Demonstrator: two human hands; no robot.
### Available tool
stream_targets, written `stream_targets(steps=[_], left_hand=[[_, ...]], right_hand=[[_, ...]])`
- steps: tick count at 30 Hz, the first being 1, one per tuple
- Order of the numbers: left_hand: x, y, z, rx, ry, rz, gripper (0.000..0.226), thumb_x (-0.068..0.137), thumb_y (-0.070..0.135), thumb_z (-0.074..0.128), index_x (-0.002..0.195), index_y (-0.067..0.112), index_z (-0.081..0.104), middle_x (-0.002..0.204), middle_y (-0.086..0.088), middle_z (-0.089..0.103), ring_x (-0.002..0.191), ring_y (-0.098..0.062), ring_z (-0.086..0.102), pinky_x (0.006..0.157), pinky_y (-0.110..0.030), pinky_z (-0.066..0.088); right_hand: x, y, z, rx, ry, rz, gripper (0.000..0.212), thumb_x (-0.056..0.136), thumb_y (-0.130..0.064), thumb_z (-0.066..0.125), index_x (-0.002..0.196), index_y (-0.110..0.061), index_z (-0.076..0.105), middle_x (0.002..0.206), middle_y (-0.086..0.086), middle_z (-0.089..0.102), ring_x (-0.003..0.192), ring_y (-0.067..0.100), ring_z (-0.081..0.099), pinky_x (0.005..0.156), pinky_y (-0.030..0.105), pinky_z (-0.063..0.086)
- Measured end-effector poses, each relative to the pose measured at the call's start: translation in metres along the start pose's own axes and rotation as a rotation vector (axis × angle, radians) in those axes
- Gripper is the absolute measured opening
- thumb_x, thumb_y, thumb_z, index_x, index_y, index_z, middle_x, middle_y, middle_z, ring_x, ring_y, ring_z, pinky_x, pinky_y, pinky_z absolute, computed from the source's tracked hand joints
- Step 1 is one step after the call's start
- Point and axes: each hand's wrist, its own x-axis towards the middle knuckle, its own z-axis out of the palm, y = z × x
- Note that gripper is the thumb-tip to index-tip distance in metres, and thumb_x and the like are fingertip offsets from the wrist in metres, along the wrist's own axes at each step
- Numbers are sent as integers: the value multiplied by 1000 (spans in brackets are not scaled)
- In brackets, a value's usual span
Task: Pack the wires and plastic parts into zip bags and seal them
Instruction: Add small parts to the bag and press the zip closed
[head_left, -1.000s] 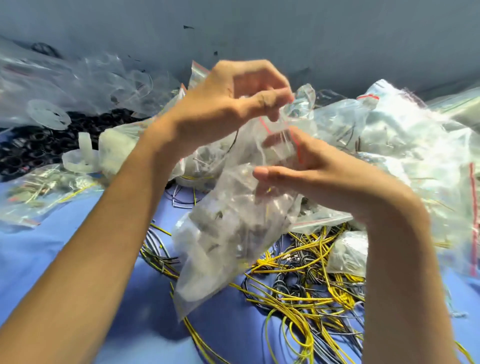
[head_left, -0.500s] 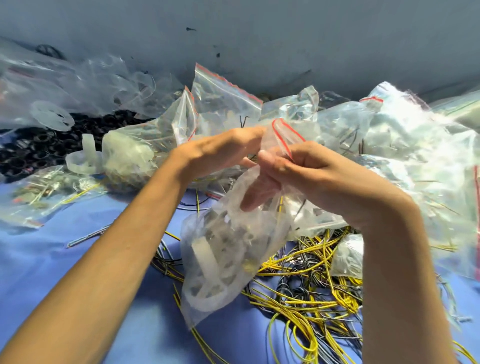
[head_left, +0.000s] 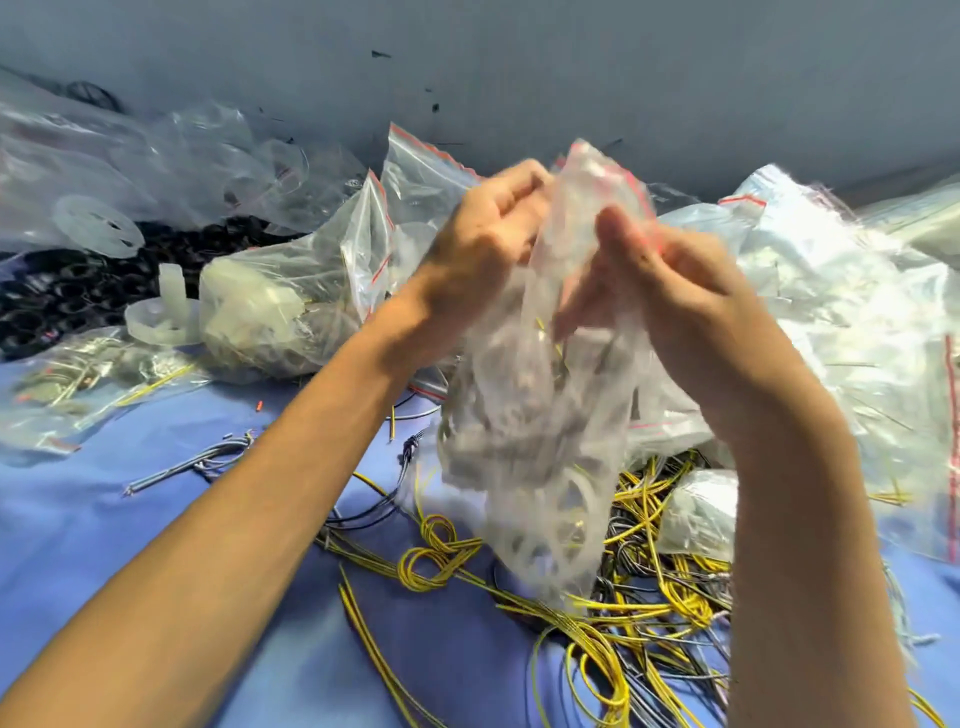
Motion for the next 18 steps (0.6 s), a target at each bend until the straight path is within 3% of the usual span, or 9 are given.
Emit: stream_targets(steps=[3,6,9,12,15,18], left_hand=[[9,5,-6,-14,211,18,35,101,6,36,67,13,40,47,12,45,46,-3,38,51,-16,34],[12,2,-13,81,334,-1,38,102,11,38,64,15,41,52,7,46,45,-2,40,52,-15,35],[15,8,-21,85,490,133,40,102,18,35,63,18,42,54,6,45,49,-7,39,54,-20,32],[19,9,-26,140,438,189,38,101,14,33,64,19,42,51,11,46,47,-5,38,53,-17,32],[15,3,-25,206,320,-6,33,103,13,34,72,19,44,64,6,49,47,1,42,51,-13,36],[13,5,-31,258,147,-63,31,102,33,33,82,26,55,80,7,58,63,0,51,70,-17,43]], right_hand=[[1,5,-12,-218,197,-106,44,98,-32,41,61,-12,55,64,5,70,64,24,60,63,37,43],[-6,11,-18,-282,200,-35,43,101,-25,45,61,-8,53,57,-3,68,49,2,48,52,17,35],[-7,1,-19,-128,306,-157,33,96,-22,53,64,-13,55,45,-7,59,40,3,45,48,13,31],[-5,-5,-21,-131,318,-247,23,93,-25,59,73,-14,56,52,-4,59,44,1,47,50,15,32],[-12,2,-26,-270,169,-106,23,92,-26,60,77,-9,62,60,1,62,47,-2,44,50,10,29],[-14,5,-27,-234,120,-96,24,95,-23,55,75,-13,65,56,-2,60,50,-1,46,53,11,32]])
